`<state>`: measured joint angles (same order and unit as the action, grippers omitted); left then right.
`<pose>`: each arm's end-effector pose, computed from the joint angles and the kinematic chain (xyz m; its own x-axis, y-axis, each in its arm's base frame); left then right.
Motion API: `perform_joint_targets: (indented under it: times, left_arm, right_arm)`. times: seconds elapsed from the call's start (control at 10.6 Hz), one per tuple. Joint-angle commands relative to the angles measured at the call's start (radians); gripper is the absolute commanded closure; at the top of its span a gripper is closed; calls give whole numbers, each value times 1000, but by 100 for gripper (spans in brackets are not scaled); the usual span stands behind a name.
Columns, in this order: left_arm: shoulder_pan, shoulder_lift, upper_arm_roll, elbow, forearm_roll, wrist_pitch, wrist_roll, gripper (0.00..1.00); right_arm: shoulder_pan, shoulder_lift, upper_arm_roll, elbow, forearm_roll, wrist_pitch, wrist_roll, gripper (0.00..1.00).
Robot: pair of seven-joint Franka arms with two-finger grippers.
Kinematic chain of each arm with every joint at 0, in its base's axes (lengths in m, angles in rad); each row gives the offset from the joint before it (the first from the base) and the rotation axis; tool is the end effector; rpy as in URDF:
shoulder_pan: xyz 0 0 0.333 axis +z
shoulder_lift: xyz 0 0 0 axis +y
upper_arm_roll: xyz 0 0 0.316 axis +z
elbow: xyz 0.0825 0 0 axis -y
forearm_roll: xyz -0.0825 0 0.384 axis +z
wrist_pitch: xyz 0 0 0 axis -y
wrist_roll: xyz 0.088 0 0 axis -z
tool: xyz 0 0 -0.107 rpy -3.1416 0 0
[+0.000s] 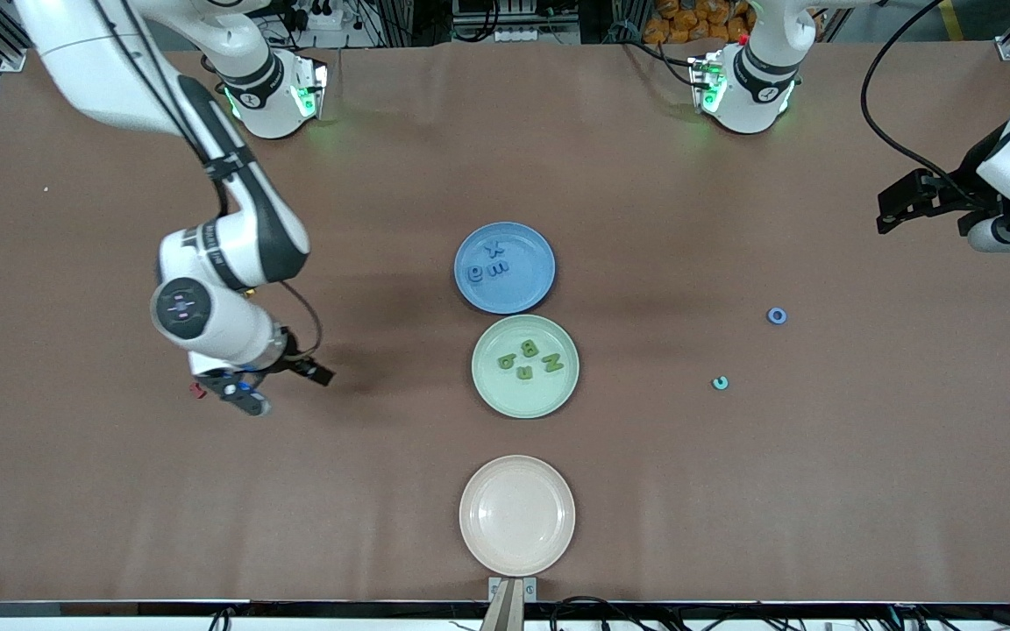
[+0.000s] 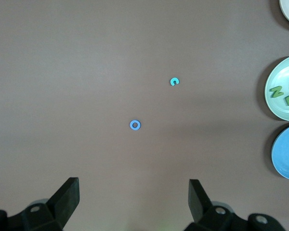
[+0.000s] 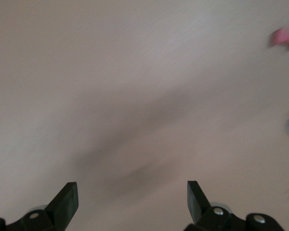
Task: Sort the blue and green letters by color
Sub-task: 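Move the right gripper back over the blue letter C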
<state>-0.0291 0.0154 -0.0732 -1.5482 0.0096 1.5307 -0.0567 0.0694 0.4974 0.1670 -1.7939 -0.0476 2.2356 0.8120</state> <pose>0.5524 -0.0553 0.6231 0.9985 -0.0452 -0.0323 -0.0455 -0.9989 -0.0103 0.6327 0.1426 0.2722 0.8437 -0.5330 -0.0644 -0.5338 -0.8456 0.0049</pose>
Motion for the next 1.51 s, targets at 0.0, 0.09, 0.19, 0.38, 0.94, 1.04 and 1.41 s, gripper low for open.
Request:
perform_joint_targets:
  times: [0.0,0.09,0.19,0.38,0.94,1.04,1.41]
  left_arm:
    - [2,6,1,10,-10,-10,17,0]
    - [3,6,1,10,-10,-9,17,0]
    - [2,6,1,10,-10,-9,17,0]
    - [2,6,1,10,-10,-9,17,0]
    - [3,6,1,11,-8,-9,24,0]
    - [3,6,1,10,-8,-9,26,0]
    - [6,5,1,10,-8,-9,28,0]
  right_arm:
    - [-20,-39,-102,-29,-12,-10,15,0]
    - [-29,-36,-124,-28,-8,-7,15,0]
    - [-61,-33,-132,-28,-8,-2,13,0]
    - [-134,-43,-130,-80,-8,27,-67,0]
    - [-180,-145,-129,-412,-8,341,-306,0]
    - [-180,-154,-129,-447,-9,378,-313,0]
    - [-187,-152,-129,-512,-11,465,-333,0]
